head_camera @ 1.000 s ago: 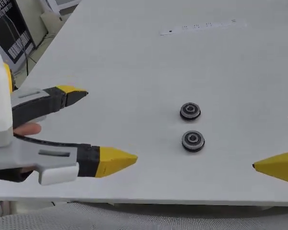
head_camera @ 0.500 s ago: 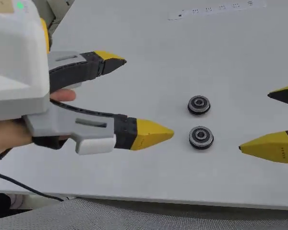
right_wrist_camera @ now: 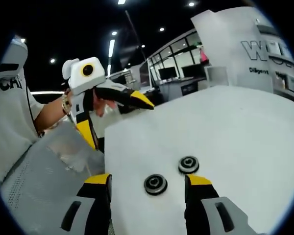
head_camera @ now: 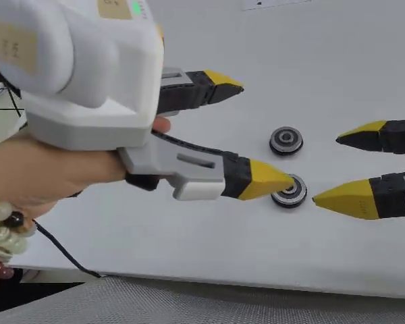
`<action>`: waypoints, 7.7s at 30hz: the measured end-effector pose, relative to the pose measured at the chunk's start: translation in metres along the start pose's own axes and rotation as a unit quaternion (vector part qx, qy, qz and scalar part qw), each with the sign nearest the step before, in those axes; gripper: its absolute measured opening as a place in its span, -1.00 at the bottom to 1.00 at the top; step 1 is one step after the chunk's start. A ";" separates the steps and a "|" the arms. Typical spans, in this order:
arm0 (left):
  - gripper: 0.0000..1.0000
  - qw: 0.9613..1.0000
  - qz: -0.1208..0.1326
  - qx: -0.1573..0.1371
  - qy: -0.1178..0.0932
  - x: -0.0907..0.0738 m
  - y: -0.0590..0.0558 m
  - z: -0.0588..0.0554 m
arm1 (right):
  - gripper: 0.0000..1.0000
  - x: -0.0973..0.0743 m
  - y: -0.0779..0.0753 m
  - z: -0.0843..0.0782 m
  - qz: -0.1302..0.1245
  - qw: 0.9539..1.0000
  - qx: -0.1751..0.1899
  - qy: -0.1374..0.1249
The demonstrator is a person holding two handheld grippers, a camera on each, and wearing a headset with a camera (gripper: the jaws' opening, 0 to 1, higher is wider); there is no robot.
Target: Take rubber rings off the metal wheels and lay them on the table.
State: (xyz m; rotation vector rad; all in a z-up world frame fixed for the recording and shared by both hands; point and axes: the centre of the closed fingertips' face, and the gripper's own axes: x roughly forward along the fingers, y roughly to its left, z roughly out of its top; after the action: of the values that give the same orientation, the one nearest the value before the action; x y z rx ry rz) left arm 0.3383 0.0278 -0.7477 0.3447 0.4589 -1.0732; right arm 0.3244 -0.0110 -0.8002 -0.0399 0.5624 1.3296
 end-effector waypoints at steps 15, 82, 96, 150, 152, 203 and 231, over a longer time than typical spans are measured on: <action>0.09 0.999 -0.044 0.015 0.019 0.036 -0.014 -0.024 | -0.37 0.026 -0.008 -0.027 0.025 0.998 -0.052 0.038; -0.72 0.999 -0.044 0.017 0.020 0.066 -0.021 -0.077 | -1.00 0.037 -0.018 -0.054 -0.006 0.996 -0.030 0.082; -0.73 0.999 -0.042 0.026 0.021 0.066 -0.020 -0.077 | -1.00 0.034 -0.023 -0.053 -0.018 0.997 -0.005 0.076; -0.73 0.999 -0.038 0.021 0.002 0.068 -0.018 -0.077 | -1.00 0.035 -0.017 -0.033 0.084 0.935 0.340 -0.059; -0.73 0.999 -0.038 0.020 0.002 0.068 -0.018 -0.077 | -1.00 0.035 -0.016 -0.032 0.085 0.935 0.339 -0.059; -0.71 0.999 -0.029 -0.022 0.026 0.070 -0.019 -0.075 | -1.00 0.030 -0.013 -0.028 0.090 0.932 0.343 -0.071; -0.03 0.996 -0.059 0.065 -0.007 0.053 -0.037 -0.023 | -1.00 0.000 -0.007 -0.018 0.056 0.947 0.309 -0.070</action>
State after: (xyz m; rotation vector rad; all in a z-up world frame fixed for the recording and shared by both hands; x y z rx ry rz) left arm 0.3222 -0.0173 -0.7969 0.4295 0.4016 -1.2228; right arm 0.3247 -0.0194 -0.8177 0.6057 0.8476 1.2026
